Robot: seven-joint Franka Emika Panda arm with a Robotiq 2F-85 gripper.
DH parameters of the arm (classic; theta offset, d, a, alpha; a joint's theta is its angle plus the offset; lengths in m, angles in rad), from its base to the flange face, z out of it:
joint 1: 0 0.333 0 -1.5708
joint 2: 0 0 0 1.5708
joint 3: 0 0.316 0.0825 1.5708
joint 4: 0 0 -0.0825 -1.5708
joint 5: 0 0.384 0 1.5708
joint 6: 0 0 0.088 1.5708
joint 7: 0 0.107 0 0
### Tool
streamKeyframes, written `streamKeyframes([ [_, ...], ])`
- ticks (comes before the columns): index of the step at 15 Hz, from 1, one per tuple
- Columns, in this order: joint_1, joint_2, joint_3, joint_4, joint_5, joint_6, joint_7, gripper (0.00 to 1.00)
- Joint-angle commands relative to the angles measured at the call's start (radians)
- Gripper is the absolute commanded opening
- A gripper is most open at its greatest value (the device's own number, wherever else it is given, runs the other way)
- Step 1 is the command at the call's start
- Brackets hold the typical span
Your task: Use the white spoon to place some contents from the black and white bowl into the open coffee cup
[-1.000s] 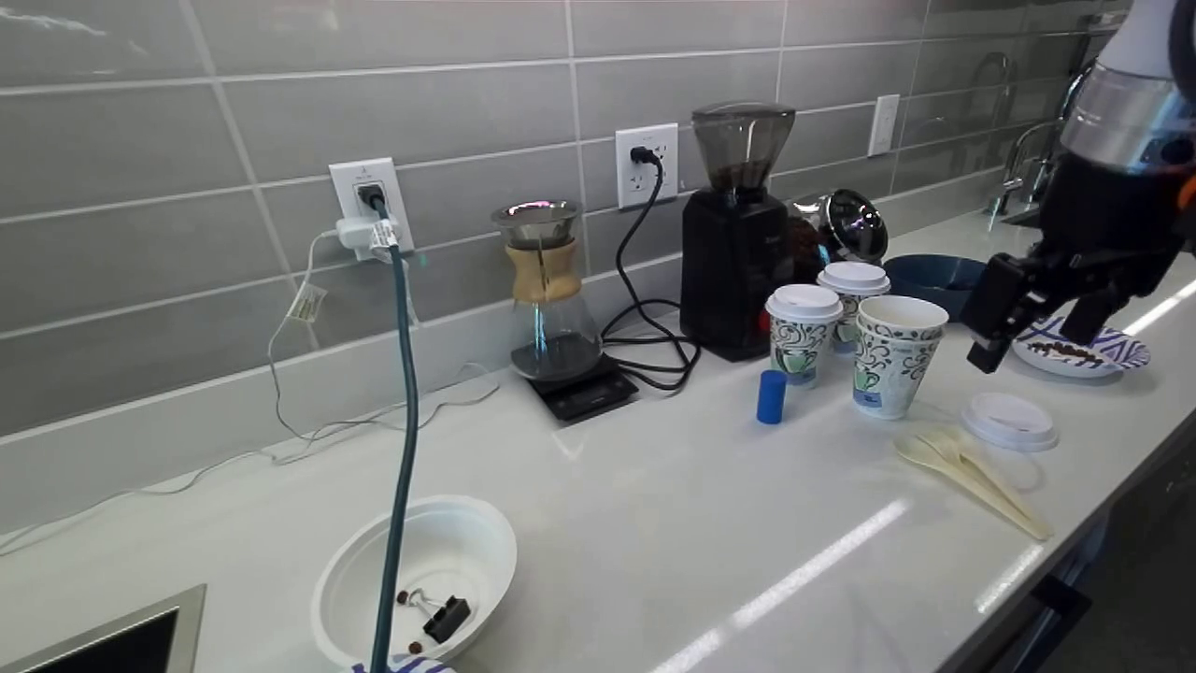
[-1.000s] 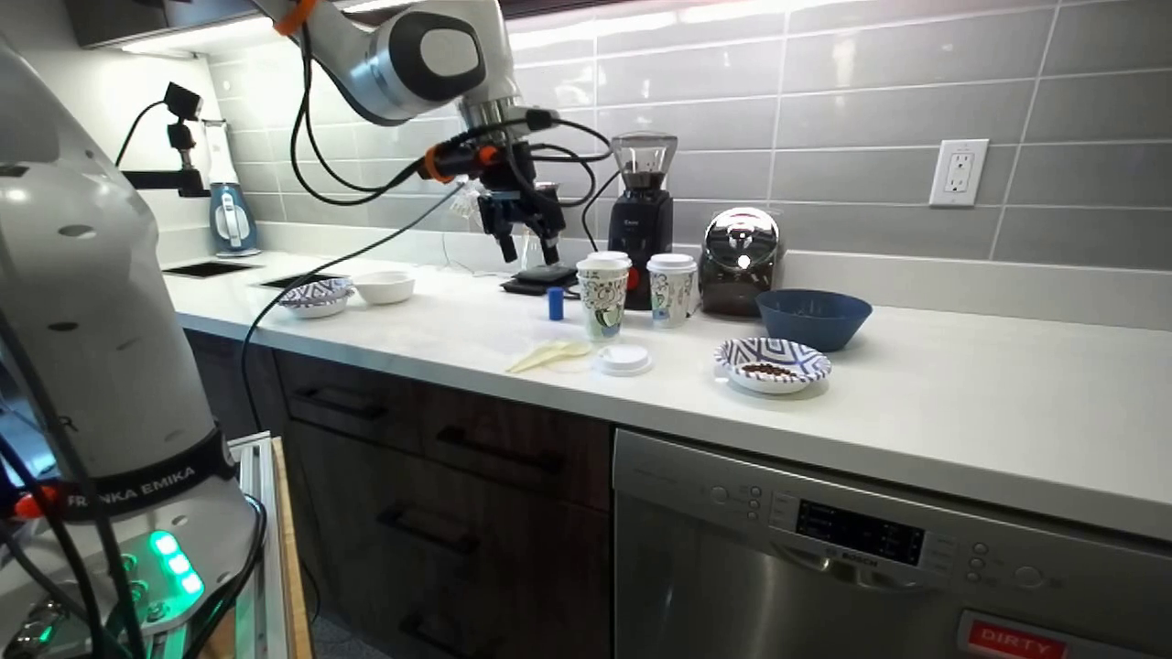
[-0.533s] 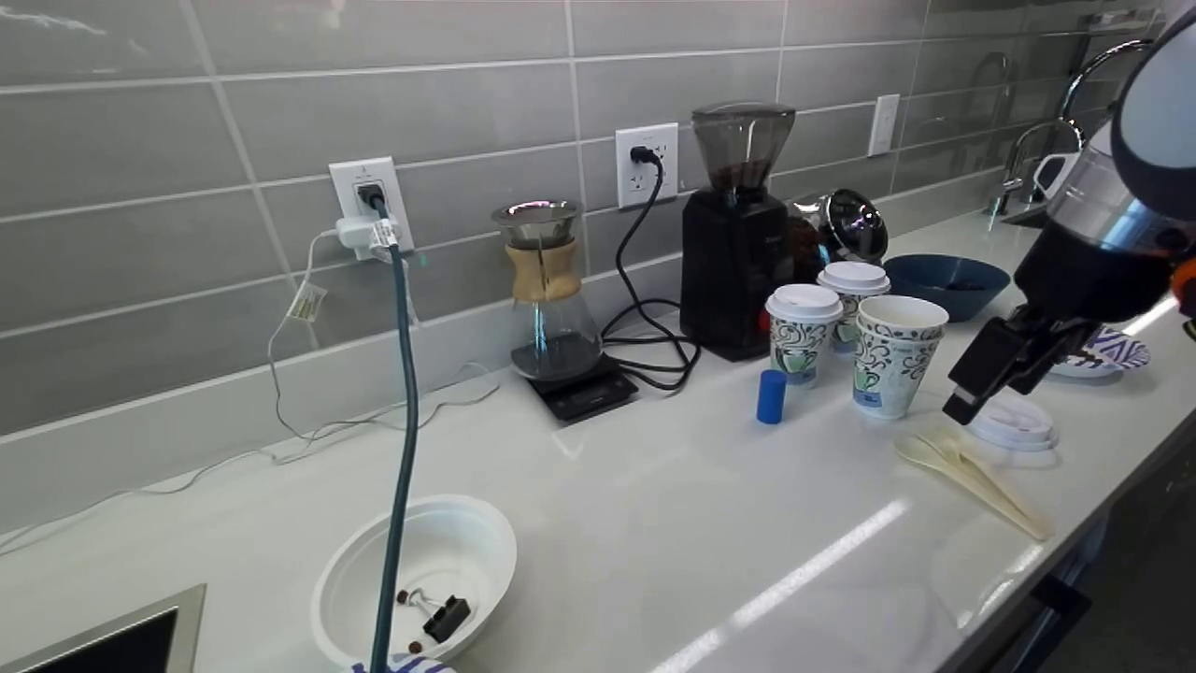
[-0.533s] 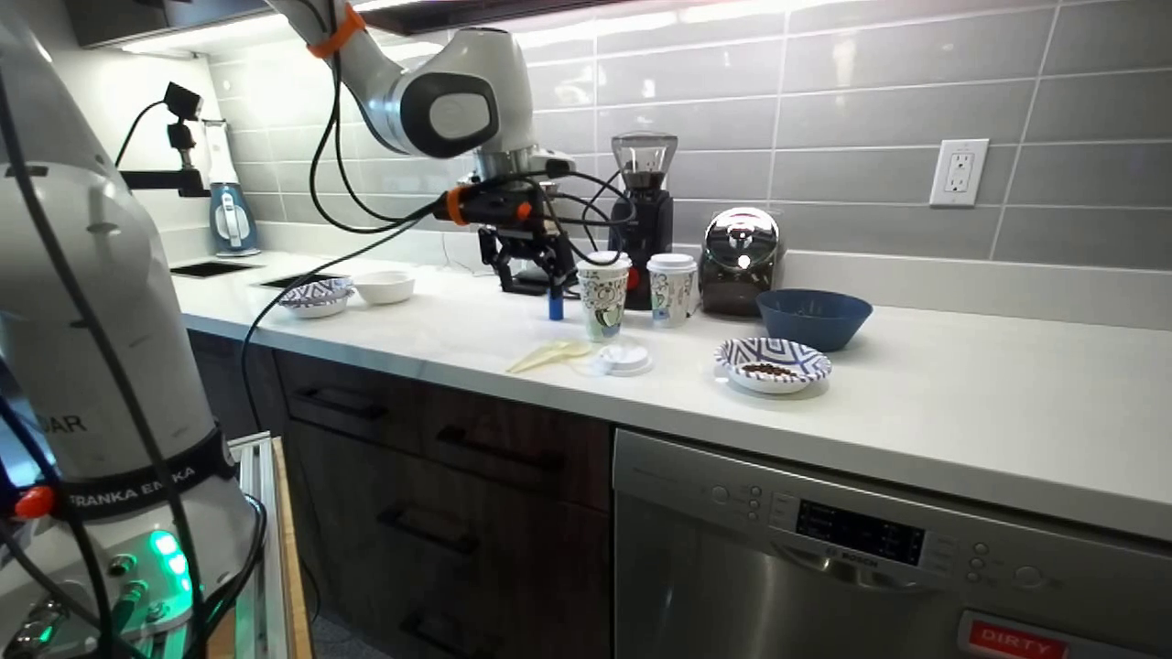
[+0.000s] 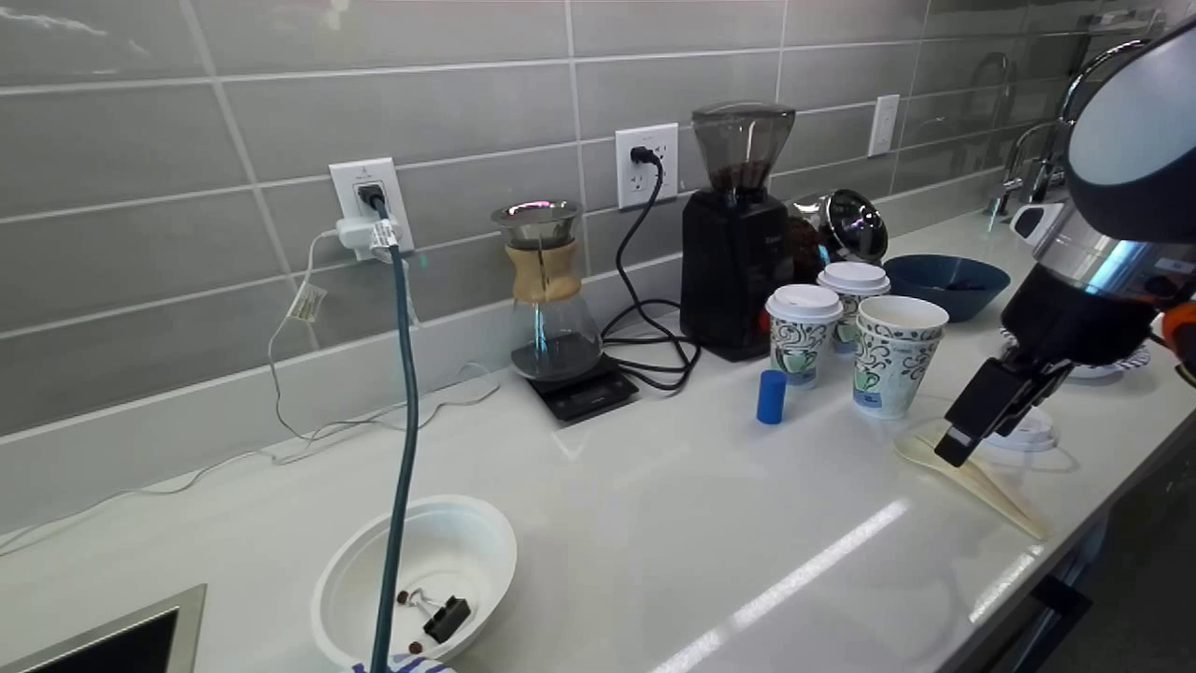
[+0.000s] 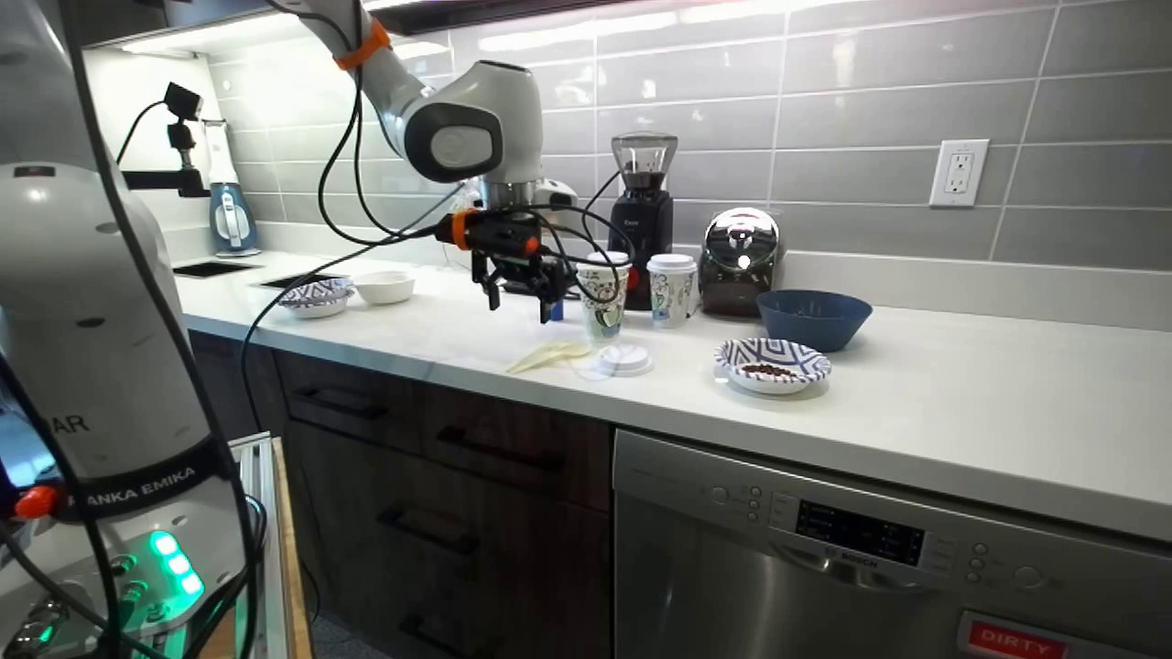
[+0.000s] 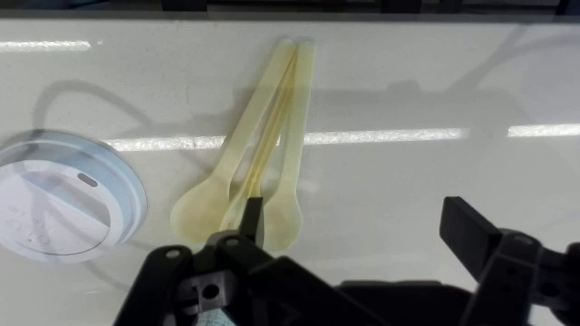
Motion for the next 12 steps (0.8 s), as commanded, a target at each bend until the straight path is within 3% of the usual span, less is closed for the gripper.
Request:
streamKeyframes([
  [1, -0.010, 0.044, 0.002, 0.032, 0.058, -0.009, -0.056, 0.95],
  [2, -0.010, 0.053, 0.003, 0.038, 0.075, -0.007, -0.068, 0.90],
  [6, -0.030, 0.093, 0.013, 0.059, 0.087, -0.008, -0.060, 0.54],
  [7, -0.033, 0.100, 0.014, 0.063, 0.097, -0.006, -0.071, 0.58],
  [9, -0.045, 0.119, 0.021, 0.071, 0.093, 0.000, -0.057, 0.52],
  [10, -0.049, 0.126, 0.023, 0.076, 0.101, -0.002, -0.063, 0.61],
  [12, -0.062, 0.143, 0.031, 0.084, 0.093, -0.005, -0.052, 0.54],
])
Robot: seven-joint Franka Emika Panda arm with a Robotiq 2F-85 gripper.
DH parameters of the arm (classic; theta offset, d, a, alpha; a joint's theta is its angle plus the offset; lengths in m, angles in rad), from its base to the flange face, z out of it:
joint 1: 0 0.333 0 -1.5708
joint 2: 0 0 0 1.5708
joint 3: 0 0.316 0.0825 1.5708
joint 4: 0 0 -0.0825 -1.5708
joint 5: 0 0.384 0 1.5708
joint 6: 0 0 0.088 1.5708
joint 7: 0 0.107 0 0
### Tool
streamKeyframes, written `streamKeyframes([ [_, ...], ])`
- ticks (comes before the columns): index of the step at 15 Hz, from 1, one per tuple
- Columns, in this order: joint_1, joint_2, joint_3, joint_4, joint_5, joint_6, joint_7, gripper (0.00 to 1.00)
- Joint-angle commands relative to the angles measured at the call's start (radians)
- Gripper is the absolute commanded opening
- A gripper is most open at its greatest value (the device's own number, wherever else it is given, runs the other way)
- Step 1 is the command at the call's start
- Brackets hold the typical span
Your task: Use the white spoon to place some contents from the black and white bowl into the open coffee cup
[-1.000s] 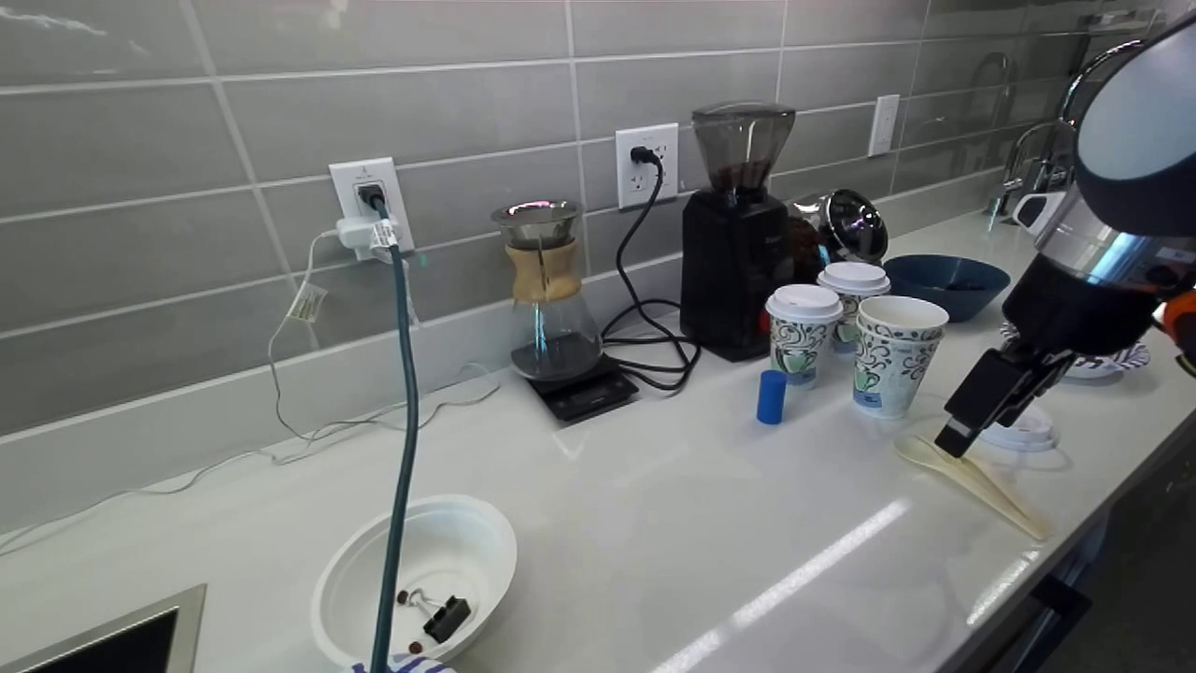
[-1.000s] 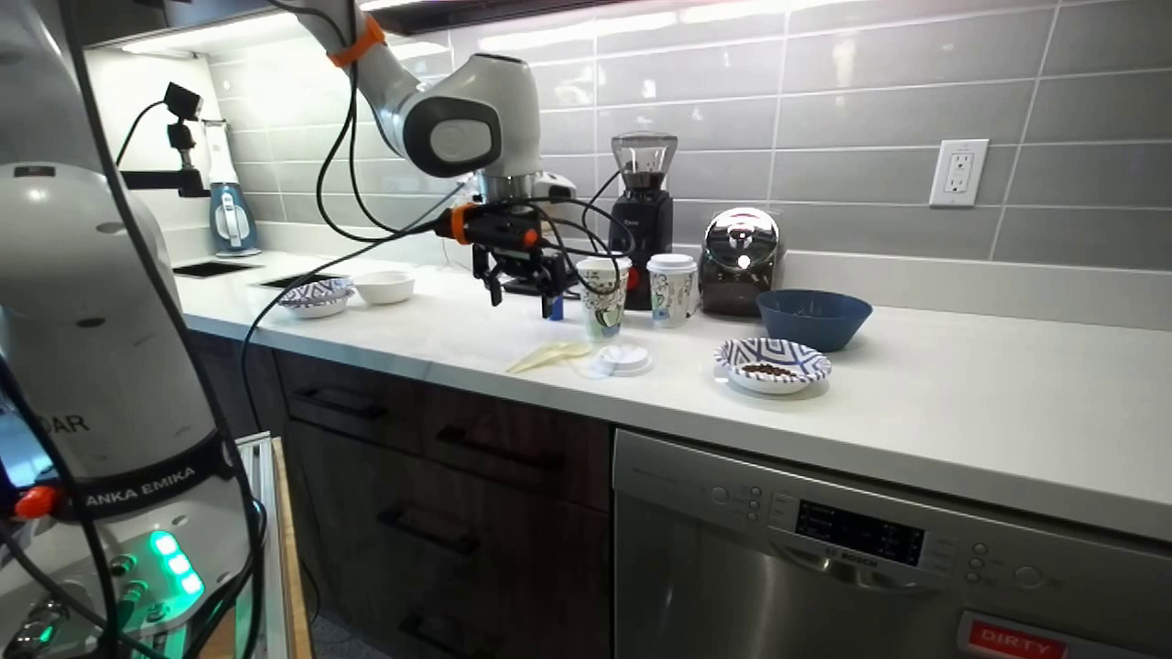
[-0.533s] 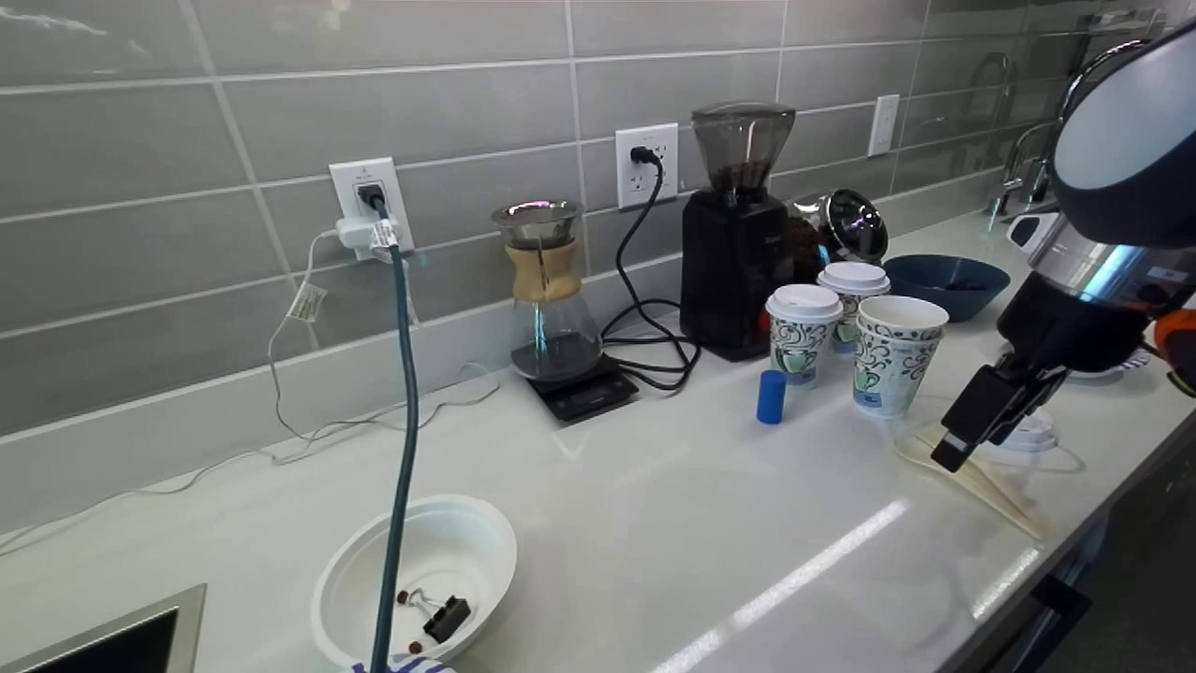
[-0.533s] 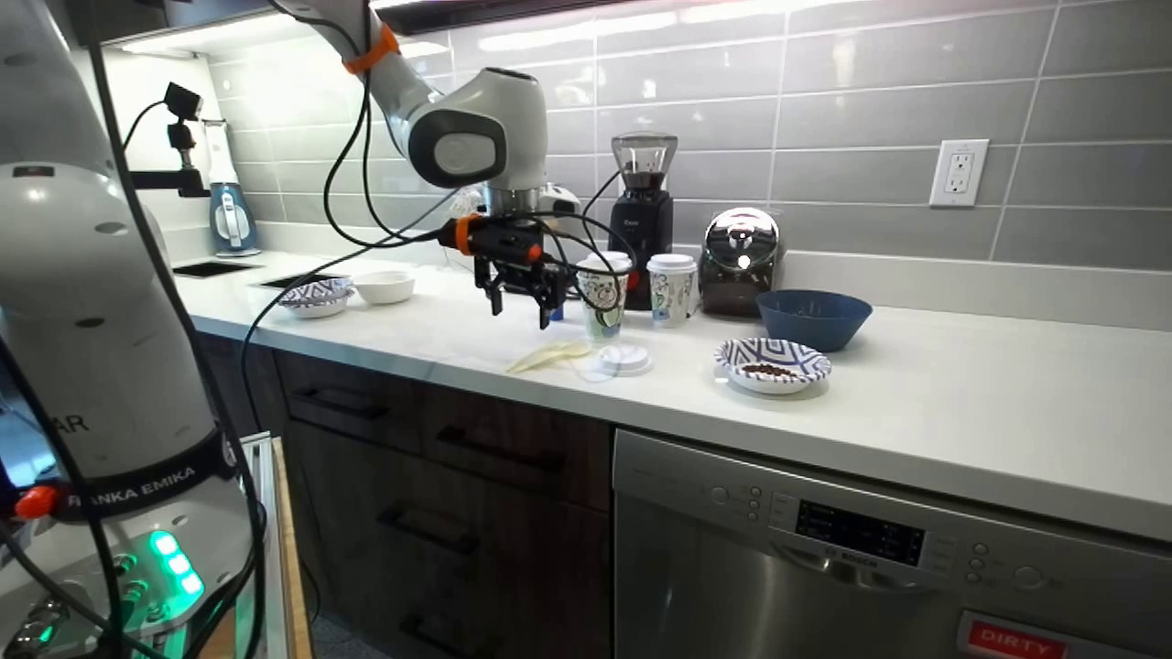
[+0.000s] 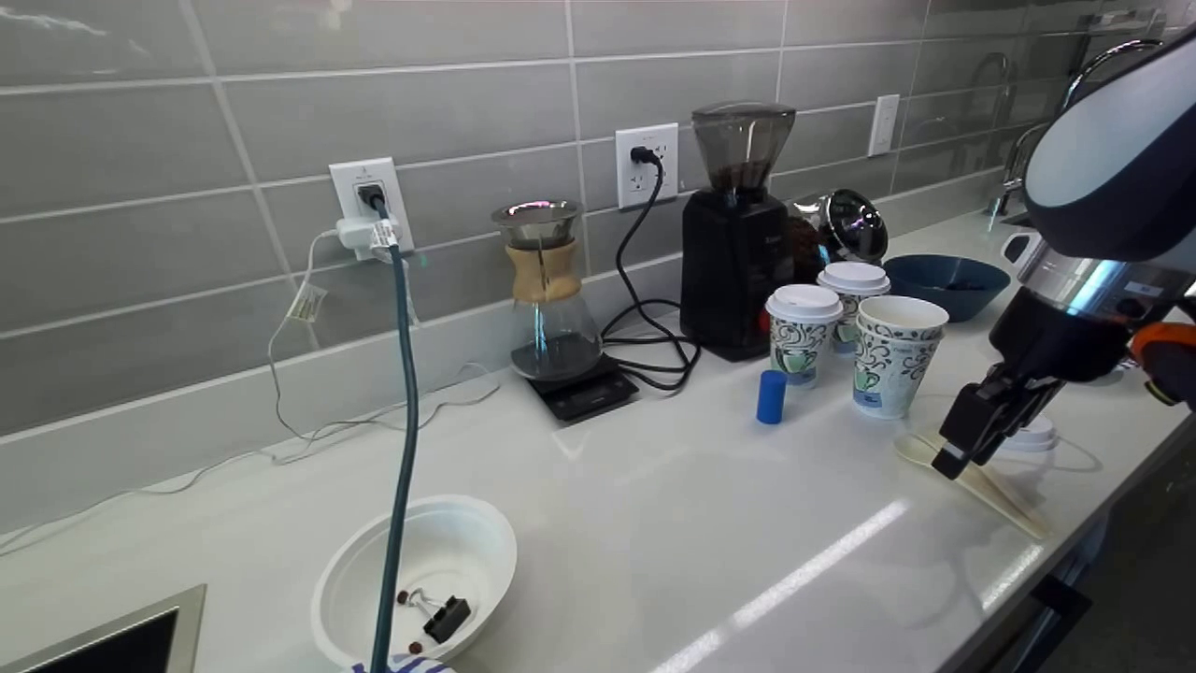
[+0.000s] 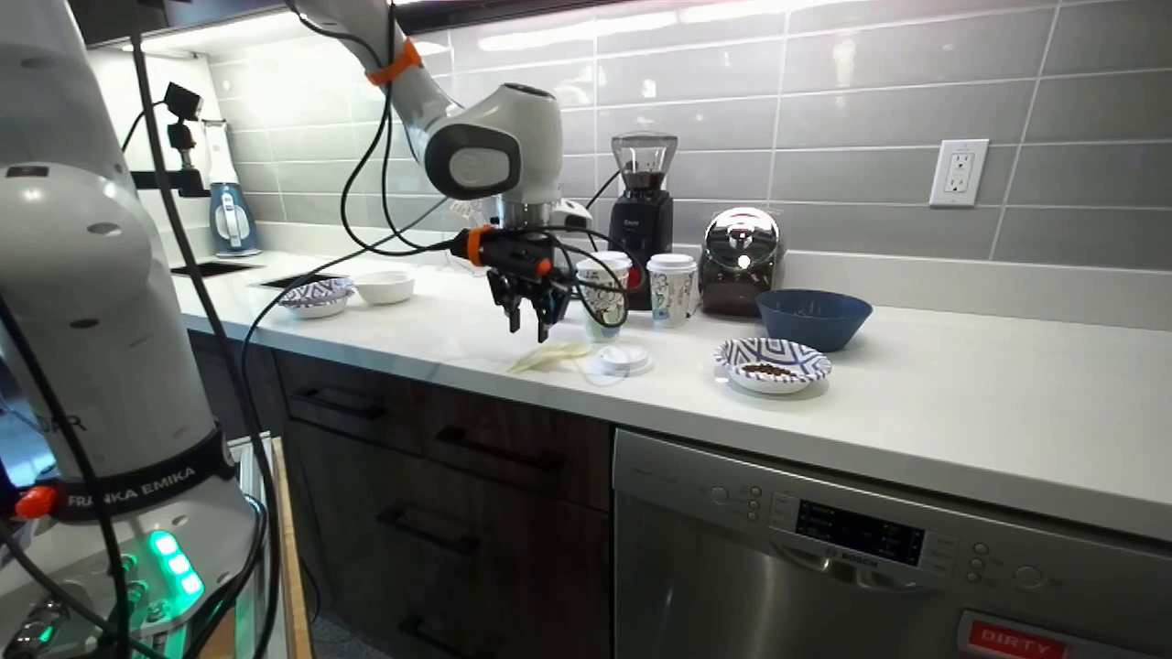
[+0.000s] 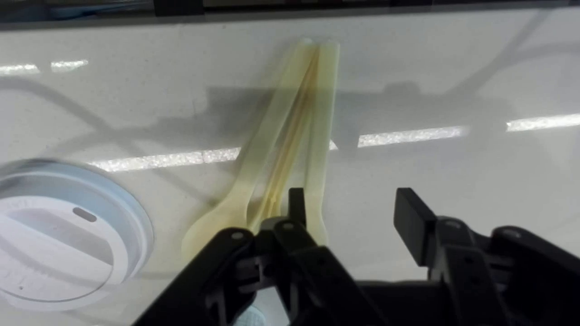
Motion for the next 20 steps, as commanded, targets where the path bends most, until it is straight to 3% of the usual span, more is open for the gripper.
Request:
streamKeyframes([
  [1, -0.033, 0.044, 0.027, 0.032, 0.030, -0.002, -0.018, 0.55],
  [8, -0.064, 0.088, 0.055, 0.056, 0.017, -0.002, -0.004, 0.48],
  [10, -0.071, 0.093, 0.062, 0.060, 0.011, -0.004, 0.001, 0.36],
  [14, -0.082, 0.104, 0.072, 0.068, 0.000, -0.005, 0.011, 0.27],
  [15, -0.084, 0.106, 0.074, 0.070, -0.002, -0.005, 0.014, 0.18],
  [17, -0.088, 0.102, 0.077, 0.067, -0.006, -0.007, 0.020, 0.13],
  [18, -0.090, 0.095, 0.077, 0.061, -0.011, -0.009, 0.025, 0.00],
  [20, -0.093, 0.065, 0.077, 0.041, -0.016, -0.017, 0.031, 0.03],
])
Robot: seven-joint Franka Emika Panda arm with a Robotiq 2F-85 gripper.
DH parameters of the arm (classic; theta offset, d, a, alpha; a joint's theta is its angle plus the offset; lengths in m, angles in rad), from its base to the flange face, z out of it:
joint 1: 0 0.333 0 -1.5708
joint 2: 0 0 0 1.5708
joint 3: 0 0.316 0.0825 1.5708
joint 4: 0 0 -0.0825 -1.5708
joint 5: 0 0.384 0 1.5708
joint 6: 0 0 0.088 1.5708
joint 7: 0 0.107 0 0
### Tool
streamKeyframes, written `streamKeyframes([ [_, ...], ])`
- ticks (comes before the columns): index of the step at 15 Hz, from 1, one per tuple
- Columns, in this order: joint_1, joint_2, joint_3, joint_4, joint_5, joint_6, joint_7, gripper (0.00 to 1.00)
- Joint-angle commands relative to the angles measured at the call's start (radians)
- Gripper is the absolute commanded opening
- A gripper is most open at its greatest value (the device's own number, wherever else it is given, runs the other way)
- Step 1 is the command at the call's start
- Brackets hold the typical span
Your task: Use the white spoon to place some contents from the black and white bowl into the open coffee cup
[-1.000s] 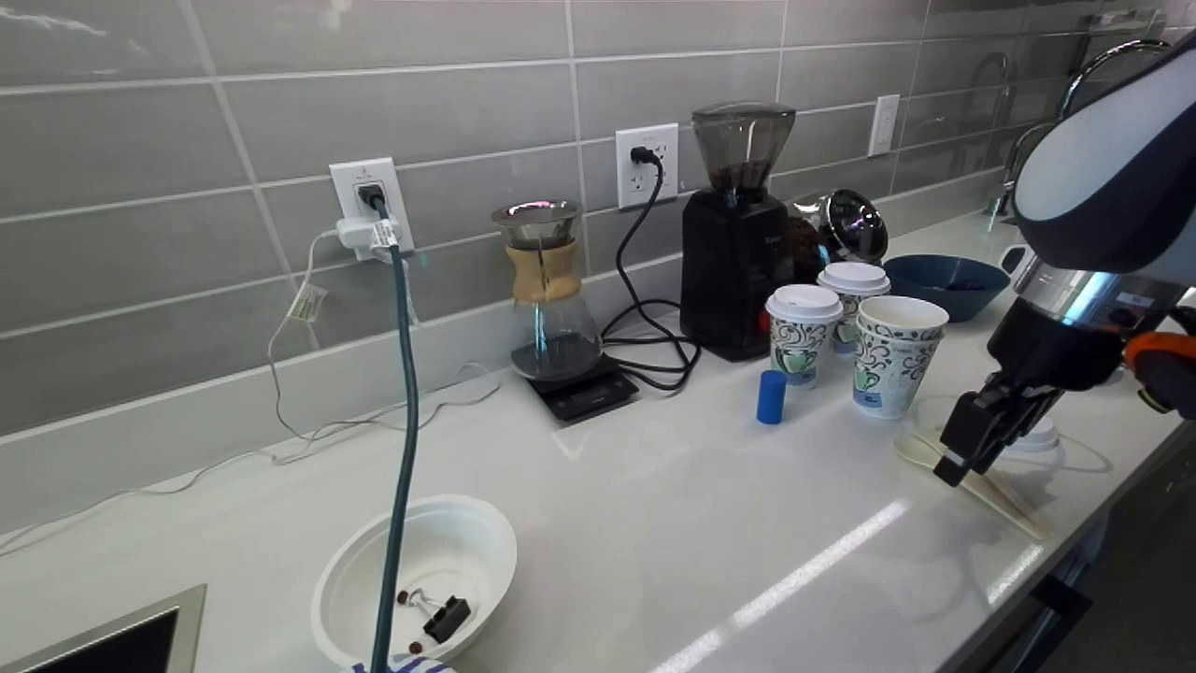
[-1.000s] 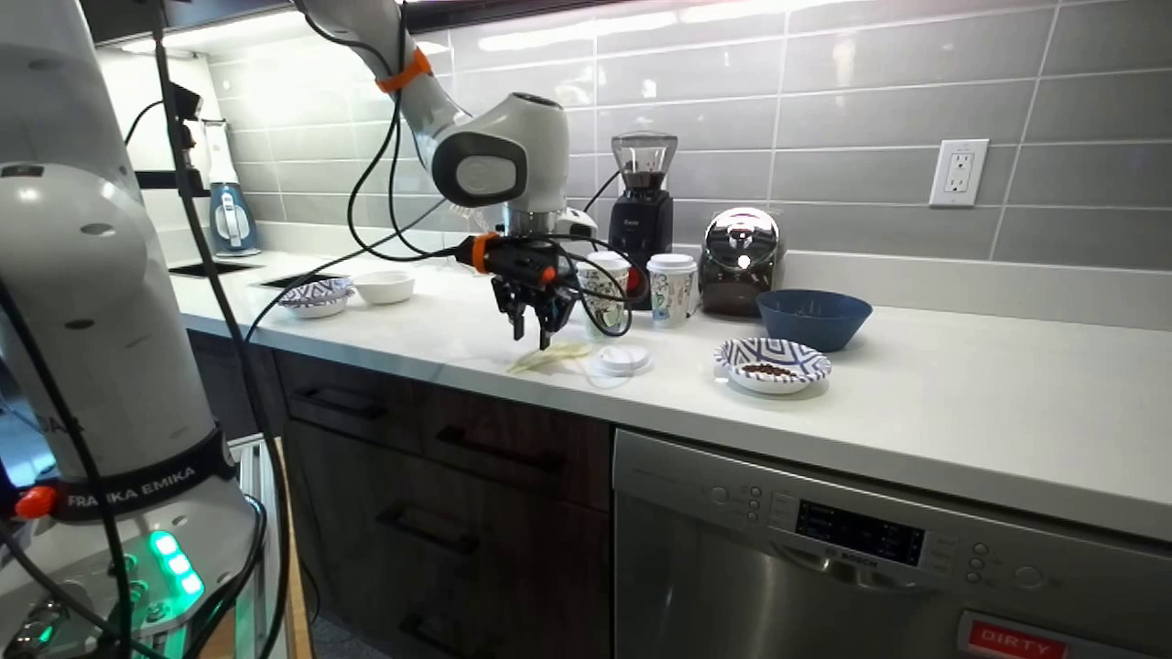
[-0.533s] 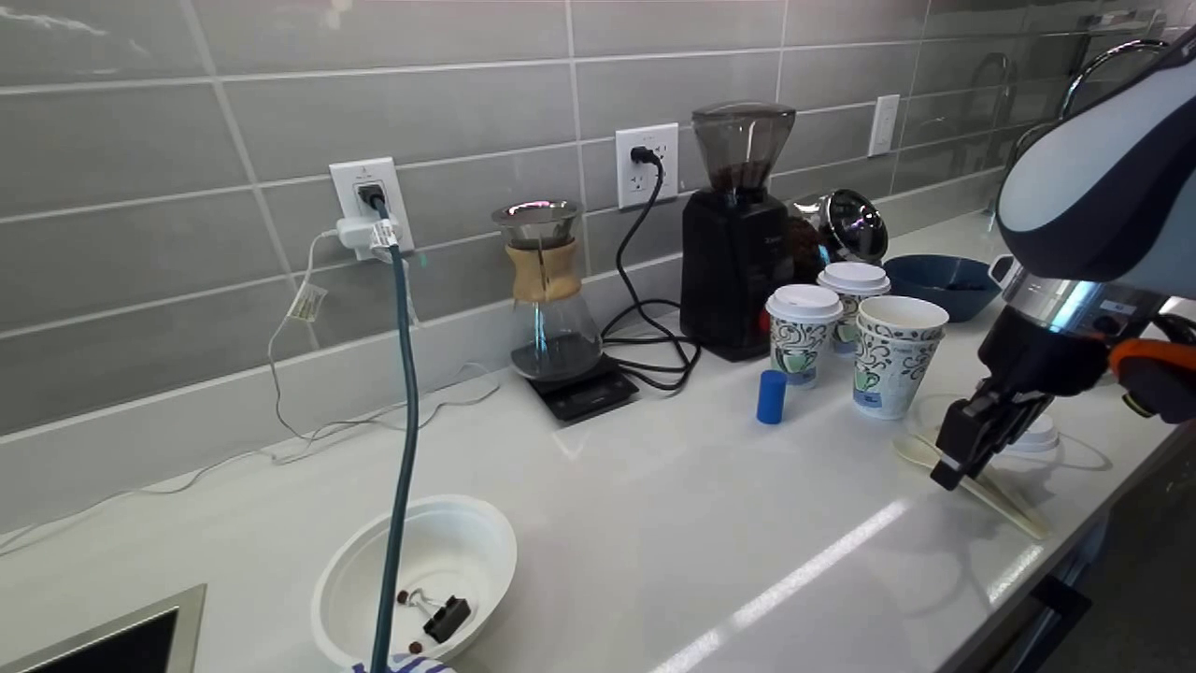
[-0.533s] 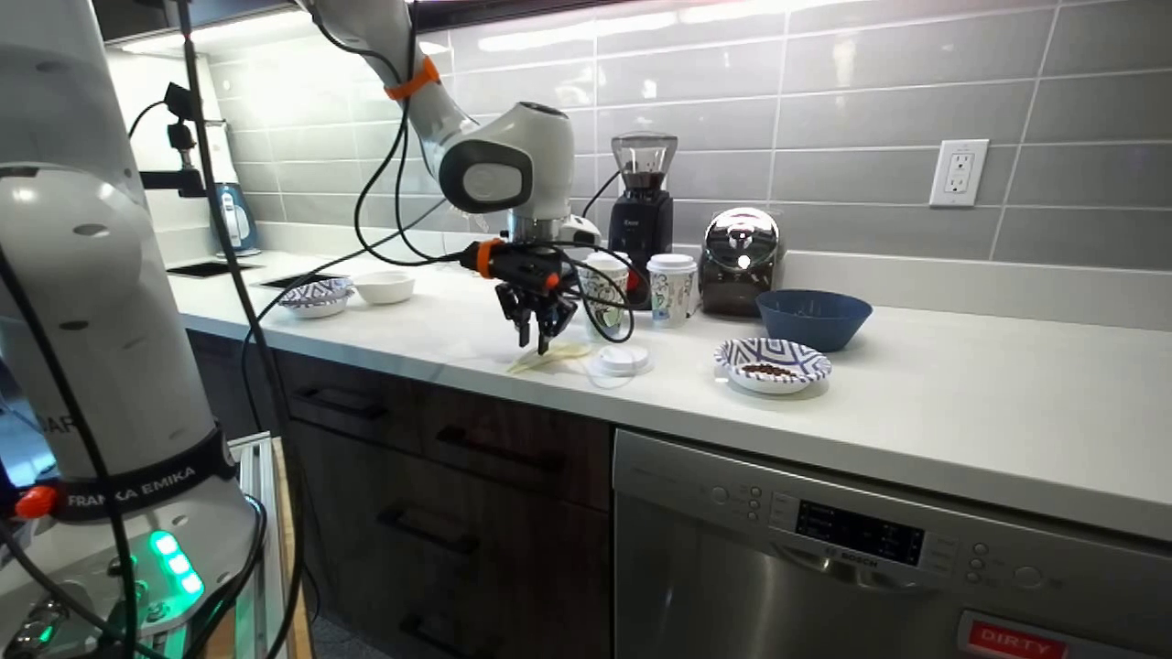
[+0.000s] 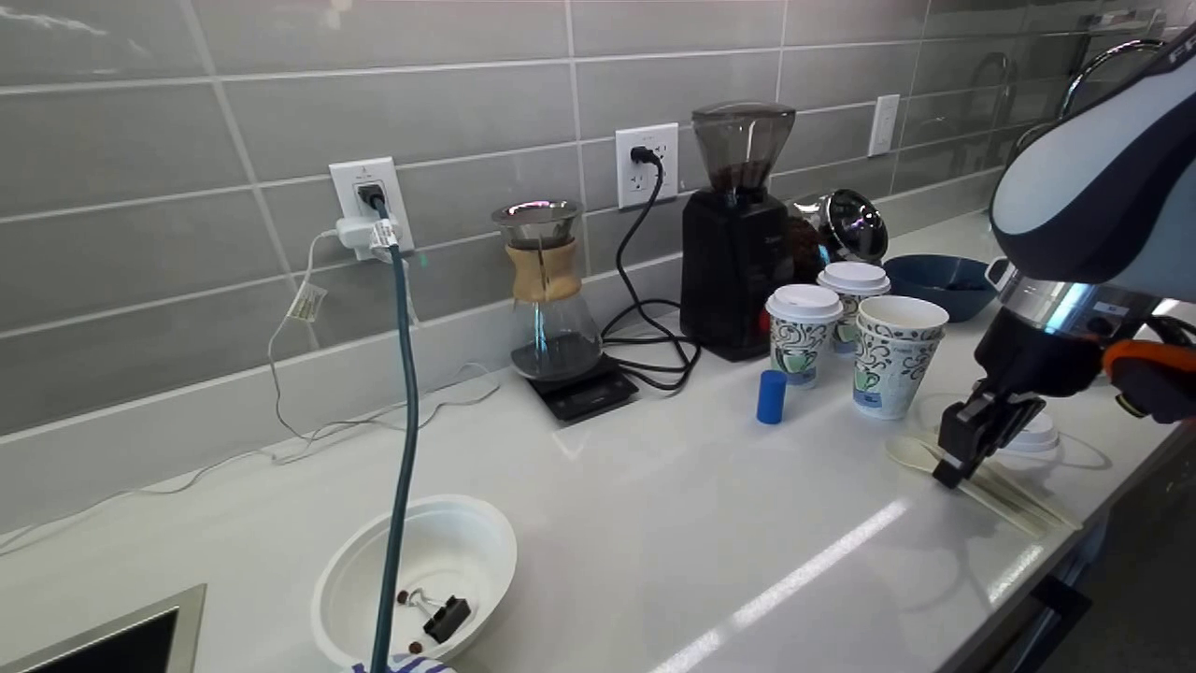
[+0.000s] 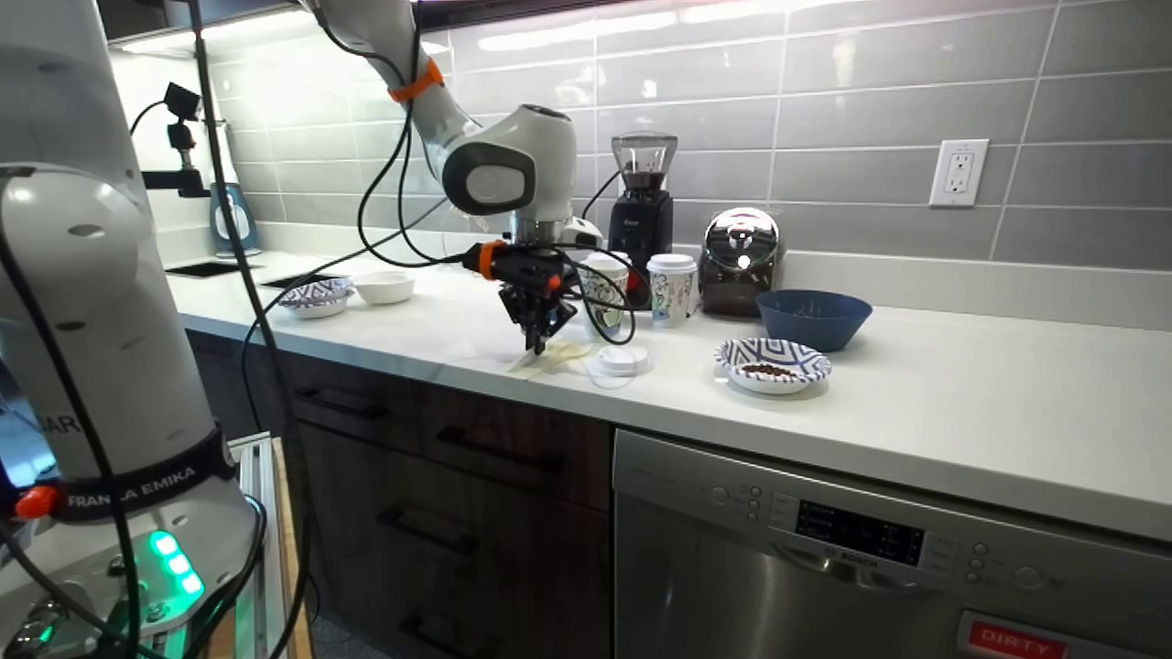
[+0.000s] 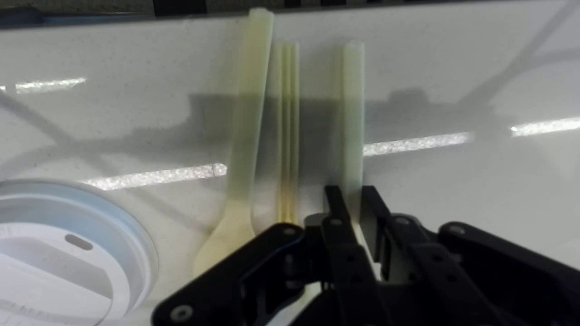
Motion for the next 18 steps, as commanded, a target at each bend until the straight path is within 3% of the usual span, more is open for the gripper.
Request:
streamKeyframes([
  [1, -0.026, -0.056, 0.015, -0.027, -0.028, -0.029, 0.035, 0.03],
  [7, -0.047, -0.264, -0.021, -0.125, -0.074, -0.208, 0.134, 0.03],
  [10, -0.087, -0.346, -0.047, -0.119, -0.176, -0.299, 0.289, 0.03],
  [14, -0.154, -0.364, -0.054, 0.003, -0.362, -0.432, 0.462, 0.03],
  [18, -0.194, -0.258, -0.032, 0.229, -0.554, -0.614, 0.605, 0.03],
])
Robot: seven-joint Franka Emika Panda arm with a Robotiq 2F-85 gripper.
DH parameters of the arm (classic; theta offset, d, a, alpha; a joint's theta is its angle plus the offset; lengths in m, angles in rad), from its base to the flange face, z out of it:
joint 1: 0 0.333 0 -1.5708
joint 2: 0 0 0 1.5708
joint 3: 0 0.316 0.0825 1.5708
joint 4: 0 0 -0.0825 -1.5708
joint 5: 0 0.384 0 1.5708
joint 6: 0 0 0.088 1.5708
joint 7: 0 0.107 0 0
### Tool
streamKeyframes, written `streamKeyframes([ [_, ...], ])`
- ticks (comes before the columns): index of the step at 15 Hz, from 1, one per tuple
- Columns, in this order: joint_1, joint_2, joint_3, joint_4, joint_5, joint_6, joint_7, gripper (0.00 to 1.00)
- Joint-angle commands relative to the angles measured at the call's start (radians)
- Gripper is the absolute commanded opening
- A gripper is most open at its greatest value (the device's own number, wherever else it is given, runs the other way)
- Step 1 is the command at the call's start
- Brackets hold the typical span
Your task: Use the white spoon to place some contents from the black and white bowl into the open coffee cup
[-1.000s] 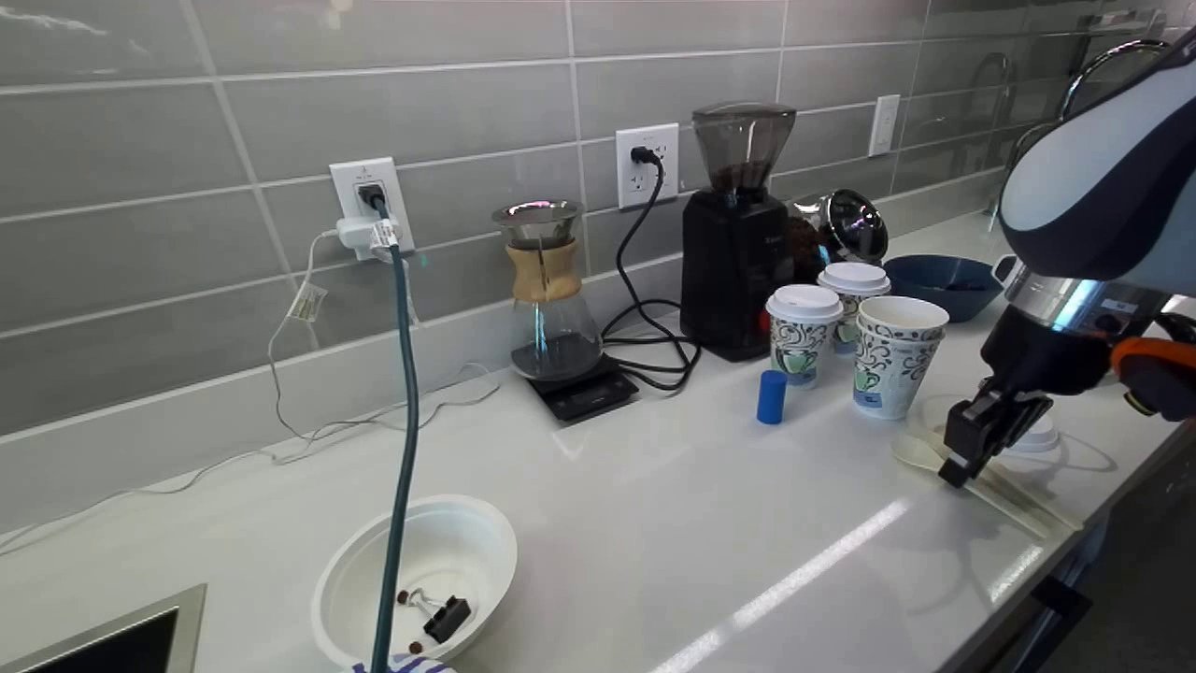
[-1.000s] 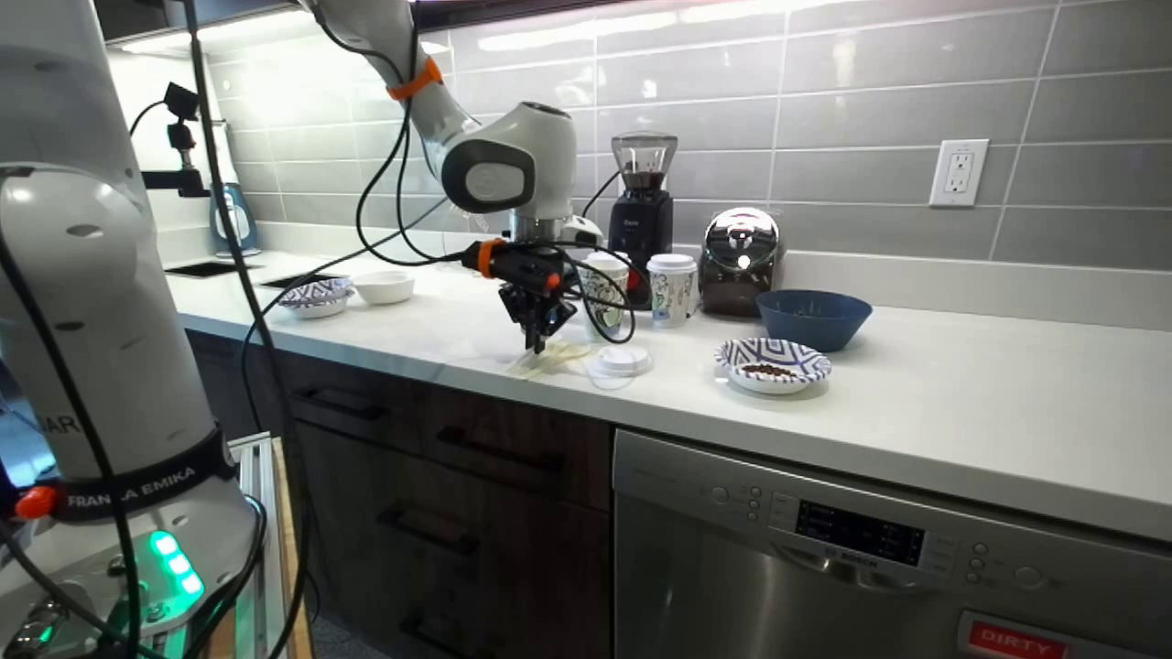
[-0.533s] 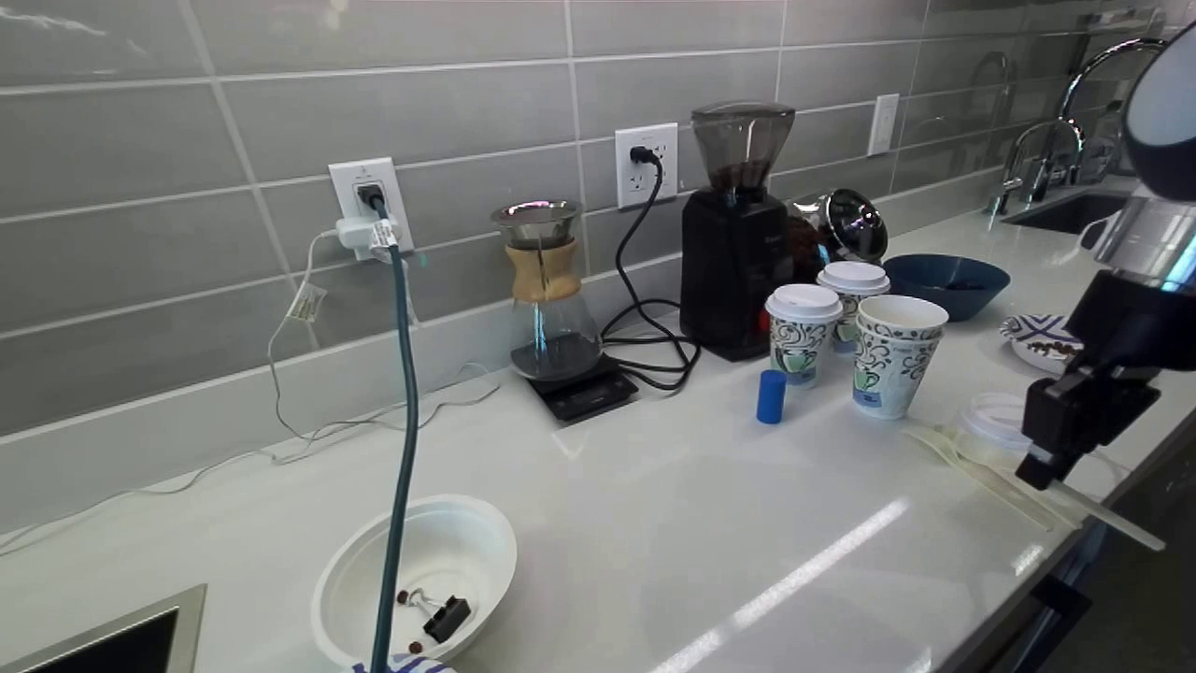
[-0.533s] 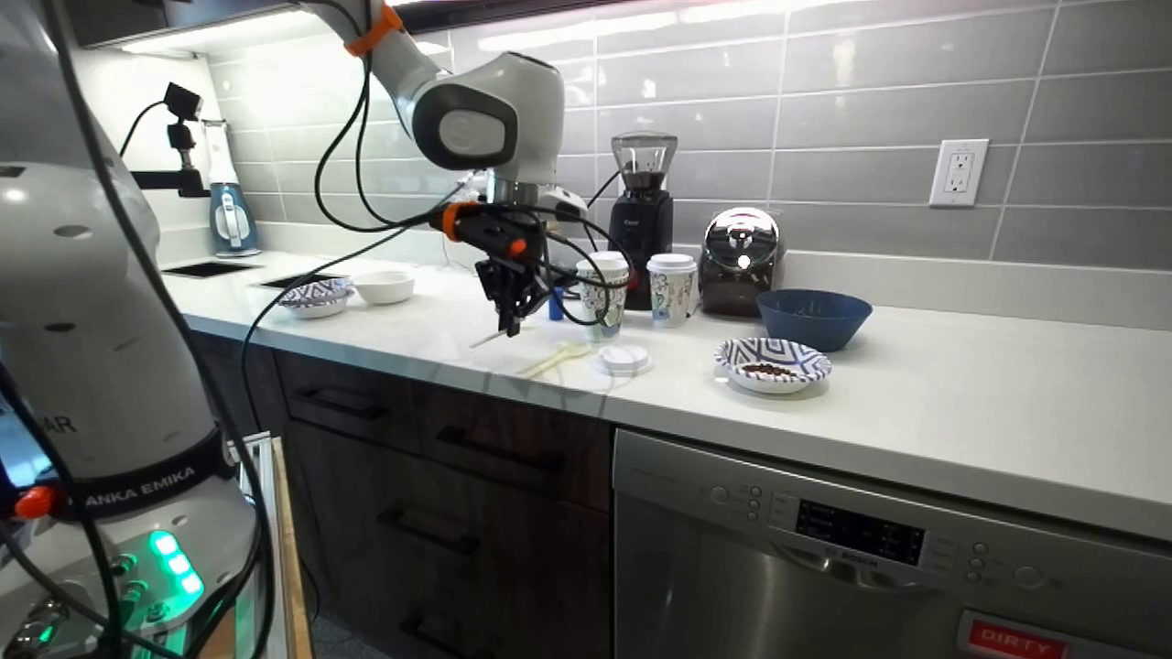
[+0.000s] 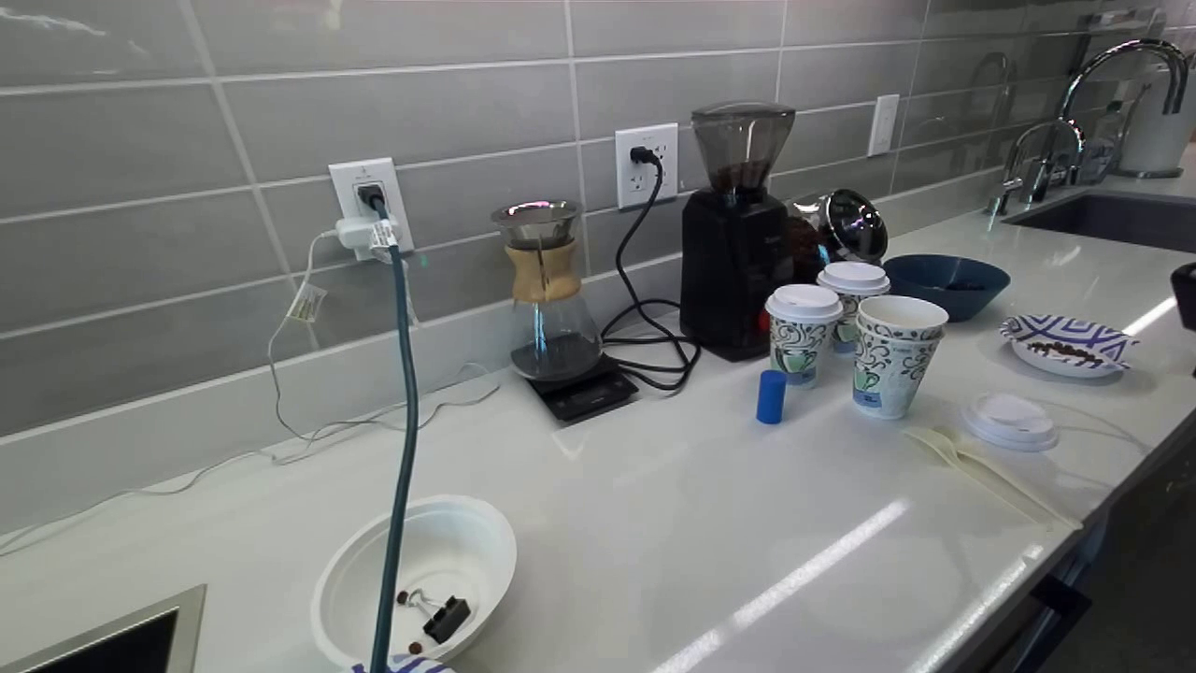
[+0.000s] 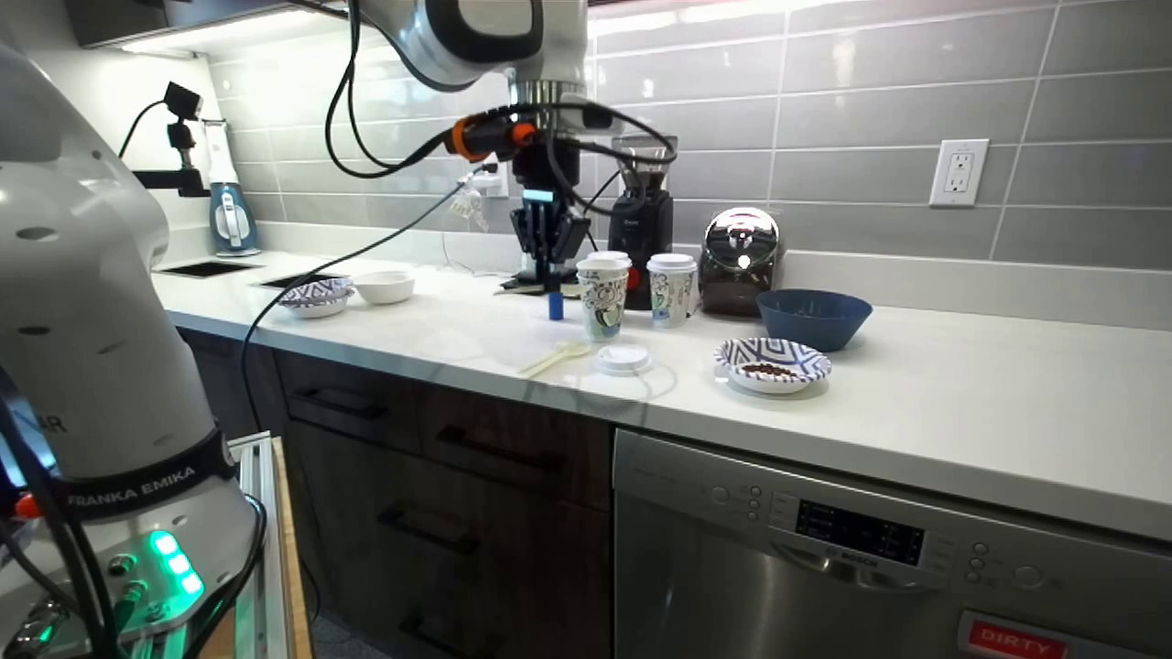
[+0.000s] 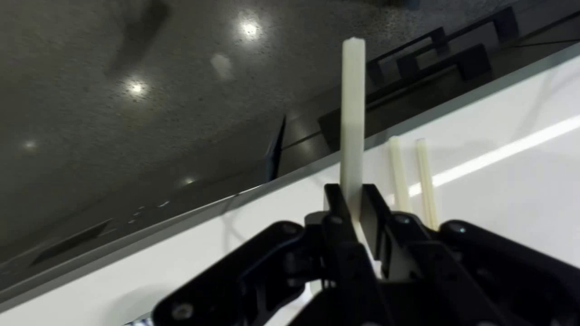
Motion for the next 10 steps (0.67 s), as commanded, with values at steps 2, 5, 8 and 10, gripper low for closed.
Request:
streamKeyframes([
  [2, -0.015, 0.169, 0.034, 0.301, -0.189, -0.254, 0.150, 0.03],
  [5, 0.004, 0.285, 0.041, 0.474, -0.251, -0.405, 0.194, 0.03],
  [8, 0.016, 0.241, 0.021, 0.421, -0.218, -0.361, 0.162, 0.14],
  [10, 0.016, 0.247, 0.020, 0.416, -0.218, -0.360, 0.162, 0.14],
])
